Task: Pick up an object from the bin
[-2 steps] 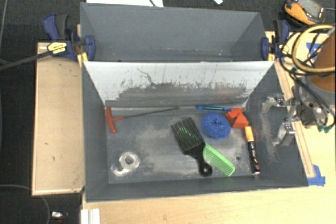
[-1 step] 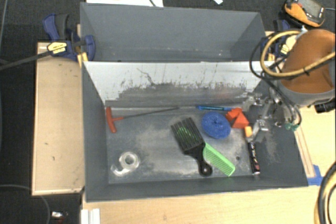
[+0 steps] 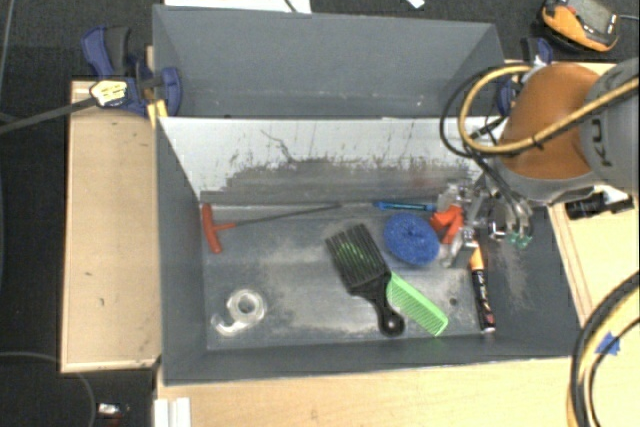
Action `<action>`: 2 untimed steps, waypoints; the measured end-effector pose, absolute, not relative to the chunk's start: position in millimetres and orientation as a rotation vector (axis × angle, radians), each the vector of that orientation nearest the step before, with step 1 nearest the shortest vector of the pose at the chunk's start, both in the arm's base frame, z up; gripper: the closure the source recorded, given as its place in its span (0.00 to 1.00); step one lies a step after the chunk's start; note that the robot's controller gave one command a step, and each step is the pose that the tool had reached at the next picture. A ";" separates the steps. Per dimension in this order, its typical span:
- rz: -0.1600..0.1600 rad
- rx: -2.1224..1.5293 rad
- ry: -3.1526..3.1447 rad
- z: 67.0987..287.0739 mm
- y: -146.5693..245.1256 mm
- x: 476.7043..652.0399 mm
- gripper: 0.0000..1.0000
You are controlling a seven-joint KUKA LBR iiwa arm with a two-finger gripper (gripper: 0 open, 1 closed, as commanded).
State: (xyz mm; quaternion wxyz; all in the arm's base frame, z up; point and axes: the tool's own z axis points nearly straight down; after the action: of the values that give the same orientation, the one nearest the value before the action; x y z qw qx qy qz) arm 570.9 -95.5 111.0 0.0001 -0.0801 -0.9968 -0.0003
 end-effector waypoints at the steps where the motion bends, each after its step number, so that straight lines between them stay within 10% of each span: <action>1: -0.003 -0.465 -3.121 106.5 -47.6 589.9 0.00; 2: 0.002 -0.291 -3.143 71.1 -62.6 584.6 0.00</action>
Offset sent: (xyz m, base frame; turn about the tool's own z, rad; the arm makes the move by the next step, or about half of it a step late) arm 0.0121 0.0325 -0.0410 0.0243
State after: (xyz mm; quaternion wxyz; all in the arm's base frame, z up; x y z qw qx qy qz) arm 584.6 -62.6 71.1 -0.0072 -0.0922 -0.9957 0.0007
